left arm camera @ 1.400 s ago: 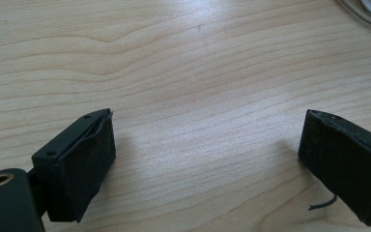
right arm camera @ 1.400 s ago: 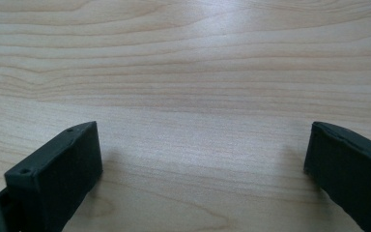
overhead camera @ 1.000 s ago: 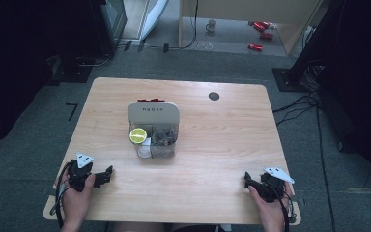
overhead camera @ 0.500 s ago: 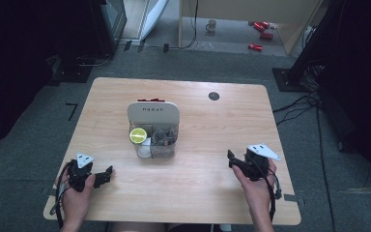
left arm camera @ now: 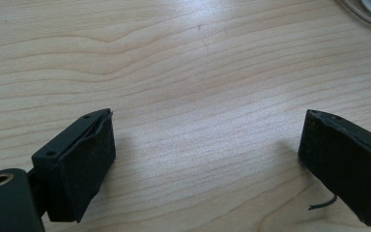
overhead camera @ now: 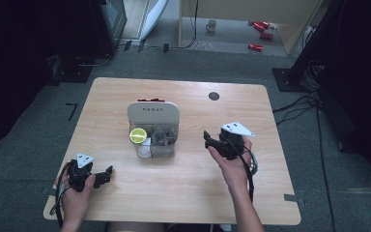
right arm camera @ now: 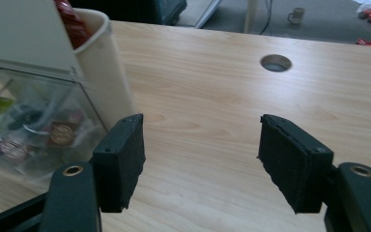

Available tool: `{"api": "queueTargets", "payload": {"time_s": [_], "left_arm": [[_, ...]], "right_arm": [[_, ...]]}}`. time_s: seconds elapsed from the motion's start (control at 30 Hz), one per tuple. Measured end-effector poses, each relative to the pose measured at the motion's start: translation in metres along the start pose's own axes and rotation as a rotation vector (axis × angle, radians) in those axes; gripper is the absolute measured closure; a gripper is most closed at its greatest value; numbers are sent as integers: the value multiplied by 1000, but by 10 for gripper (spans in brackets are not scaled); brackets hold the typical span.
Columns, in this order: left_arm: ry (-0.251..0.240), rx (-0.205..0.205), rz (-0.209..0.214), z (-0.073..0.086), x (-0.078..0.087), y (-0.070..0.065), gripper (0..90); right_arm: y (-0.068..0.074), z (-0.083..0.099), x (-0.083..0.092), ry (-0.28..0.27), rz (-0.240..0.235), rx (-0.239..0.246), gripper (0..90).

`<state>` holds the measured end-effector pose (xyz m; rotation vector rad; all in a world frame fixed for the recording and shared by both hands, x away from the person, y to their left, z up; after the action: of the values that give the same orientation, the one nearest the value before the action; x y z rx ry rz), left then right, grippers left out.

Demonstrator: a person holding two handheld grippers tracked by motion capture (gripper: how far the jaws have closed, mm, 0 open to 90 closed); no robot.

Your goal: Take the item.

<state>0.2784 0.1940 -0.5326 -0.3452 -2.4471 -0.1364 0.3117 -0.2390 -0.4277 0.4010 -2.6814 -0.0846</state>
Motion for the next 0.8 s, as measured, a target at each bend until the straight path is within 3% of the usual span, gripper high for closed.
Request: {"api": "queueTargets", "payload": {"time_s": [0.1,0.4,0.53,0.8], "left_arm": [[1,-3,0,0,0,0,64],[3,-4,0,0,0,0,64],[3,-3,0,0,0,0,64],[3,-3,0,0,0,0,64]], "right_arm": [[14,-11,-12,-14,-38,2,345],[34,-28,-32,-29,-87,0,360],[49,-32,-44,-31,-134,8,365],[66,-36,-53,-30,-185,6,372]]}}
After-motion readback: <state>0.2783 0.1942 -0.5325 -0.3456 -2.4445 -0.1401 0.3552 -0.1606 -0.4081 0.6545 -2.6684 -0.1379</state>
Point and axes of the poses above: each handheld gripper's, and its own axes: x roughly backward along the jaws, z roughly out of its underside, y roughly to its left, the point moved 2 cm from there along -x, roughly forward along the jaws, and after that the axes turned 7 degrees about -y, right-handed, at the moved point
